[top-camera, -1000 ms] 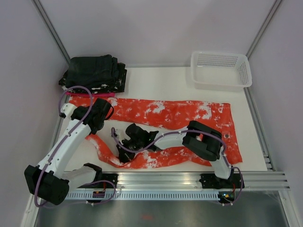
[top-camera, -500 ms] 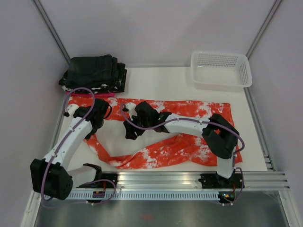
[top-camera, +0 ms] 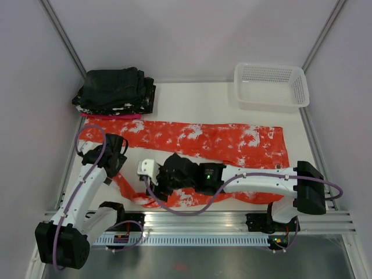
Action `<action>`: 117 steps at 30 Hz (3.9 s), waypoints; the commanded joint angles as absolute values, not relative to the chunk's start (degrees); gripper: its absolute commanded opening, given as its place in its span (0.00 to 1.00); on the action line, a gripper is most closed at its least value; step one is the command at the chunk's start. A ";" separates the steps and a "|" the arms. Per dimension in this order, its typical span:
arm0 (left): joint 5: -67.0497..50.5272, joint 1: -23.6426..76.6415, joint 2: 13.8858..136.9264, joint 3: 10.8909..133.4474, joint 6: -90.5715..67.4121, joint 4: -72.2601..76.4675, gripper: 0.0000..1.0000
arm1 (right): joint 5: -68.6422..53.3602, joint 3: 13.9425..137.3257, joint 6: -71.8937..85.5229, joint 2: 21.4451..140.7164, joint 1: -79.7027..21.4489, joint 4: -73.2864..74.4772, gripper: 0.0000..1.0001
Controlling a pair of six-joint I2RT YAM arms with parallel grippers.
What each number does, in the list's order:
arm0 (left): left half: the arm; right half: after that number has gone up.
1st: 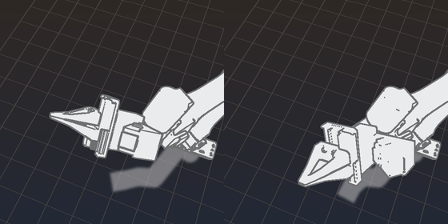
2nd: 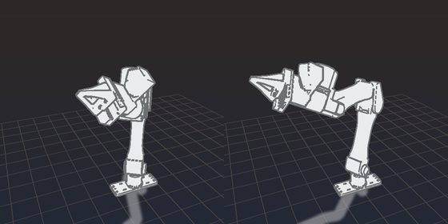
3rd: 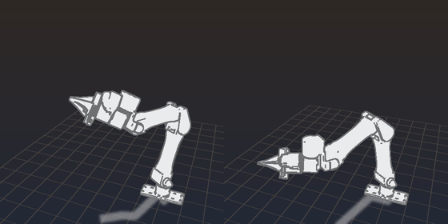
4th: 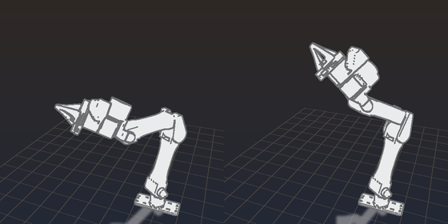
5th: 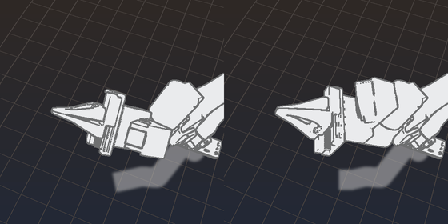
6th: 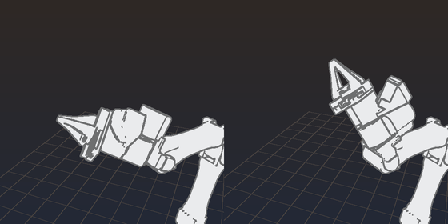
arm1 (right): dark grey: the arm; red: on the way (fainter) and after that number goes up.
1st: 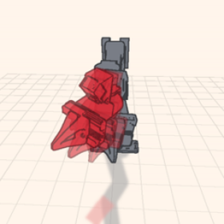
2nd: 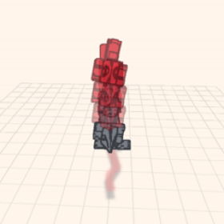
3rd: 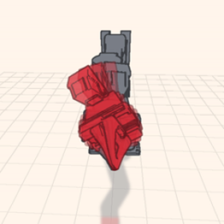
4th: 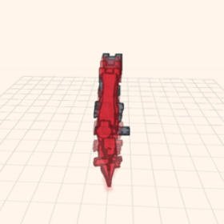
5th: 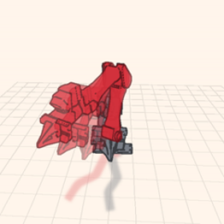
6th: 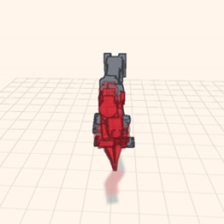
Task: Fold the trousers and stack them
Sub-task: Flatten the trousers out
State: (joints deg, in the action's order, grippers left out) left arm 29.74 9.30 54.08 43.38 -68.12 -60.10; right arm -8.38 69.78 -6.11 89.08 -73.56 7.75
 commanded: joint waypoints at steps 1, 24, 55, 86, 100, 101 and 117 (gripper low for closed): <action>26.81 6.69 55.72 42.10 -63.55 -53.55 0.82 | 2.35 67.86 -10.99 89.65 -78.74 7.83 0.69; 20.39 -1.84 59.15 38.76 -56.16 -43.86 0.71 | 18.90 68.73 -14.23 107.75 -84.46 -3.42 0.64; 20.48 -12.57 61.43 42.10 -49.92 -37.88 0.76 | -9.06 71.01 10.28 119.79 -63.72 -8.26 0.00; 6.50 -12.66 63.02 27.68 -51.50 -7.91 0.23 | -9.58 73.56 13.18 120.50 -60.20 -5.62 0.00; 30.48 -12.57 55.99 47.45 -45.70 -47.87 0.02 | -13.87 73.04 14.06 119.27 -60.21 -4.31 0.00; 32.06 -12.57 55.64 48.42 -46.83 -55.04 0.02 | -14.58 72.95 14.50 119.01 -60.21 -4.31 0.00; 31.99 -12.57 71.98 49.92 -38.67 -44.65 0.79 | -11.43 81.37 17.49 121.89 -60.12 -1.24 0.00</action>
